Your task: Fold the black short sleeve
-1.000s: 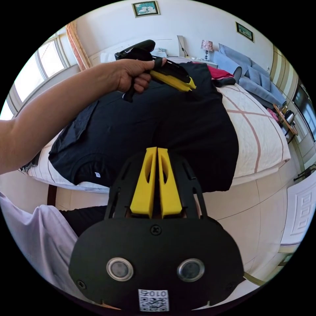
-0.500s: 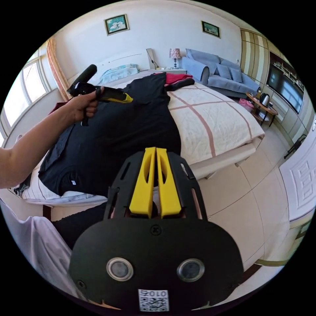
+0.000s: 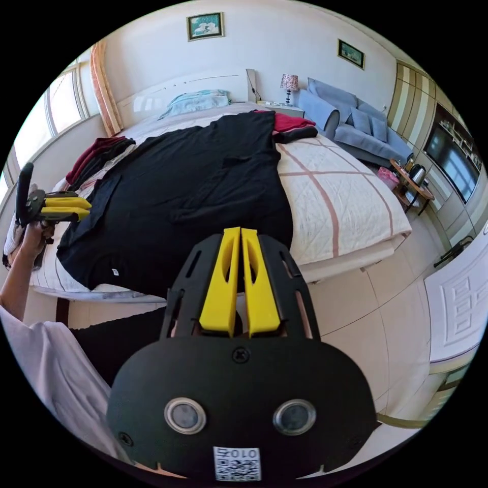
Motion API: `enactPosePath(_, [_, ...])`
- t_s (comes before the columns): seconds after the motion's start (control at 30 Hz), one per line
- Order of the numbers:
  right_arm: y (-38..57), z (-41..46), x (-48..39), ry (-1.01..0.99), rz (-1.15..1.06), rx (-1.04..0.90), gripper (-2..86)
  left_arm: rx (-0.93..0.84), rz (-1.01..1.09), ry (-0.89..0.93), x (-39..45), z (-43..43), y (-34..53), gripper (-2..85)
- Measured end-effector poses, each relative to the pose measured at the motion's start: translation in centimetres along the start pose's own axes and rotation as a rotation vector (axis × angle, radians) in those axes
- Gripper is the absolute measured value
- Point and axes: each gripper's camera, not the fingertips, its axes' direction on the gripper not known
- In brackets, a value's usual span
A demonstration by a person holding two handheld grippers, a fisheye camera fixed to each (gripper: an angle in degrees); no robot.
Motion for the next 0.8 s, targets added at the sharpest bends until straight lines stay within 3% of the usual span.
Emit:
enactPosePath(0.1, [-2.1, 0.9, -0.8, -0.003, -0.05, -0.032, 1.8, -0.069, -0.098, -0.083, 2.7, -1.4, 4.9, 5.4])
enactPosePath(0.23, [-4.0, 4.1, -1.0, -0.065, -0.069, -0.146, 2.7, -0.147, -0.174, -0.041, 4.1, -0.1, 9.5, 6.3])
enactPosePath(0.33, [-4.4, 3.5, -0.4, -0.093, -0.06, -0.145, 4.4, -0.059, -0.204, -0.005, 5.1, -1.6, 11.7, 7.6])
enactPosePath(0.47, [-2.9, 1.1, -1.1, -0.156, -0.115, -0.133, 7.6, 0.021, -0.01, -0.038, 10.2, -4.2, 14.1, 10.1])
enactPosePath(0.6, [0.2, 1.8, -3.2, -0.199, -0.178, -0.261, 8.4, -0.02, 0.217, -0.016, 15.8, -4.0, 16.5, 11.4])
enactPosePath(0.8, [1.9, 0.8, -3.6, -0.273, -0.12, -0.232, 8.4, -0.02, 0.372, -0.249, 22.0, -5.1, 20.3, 11.0])
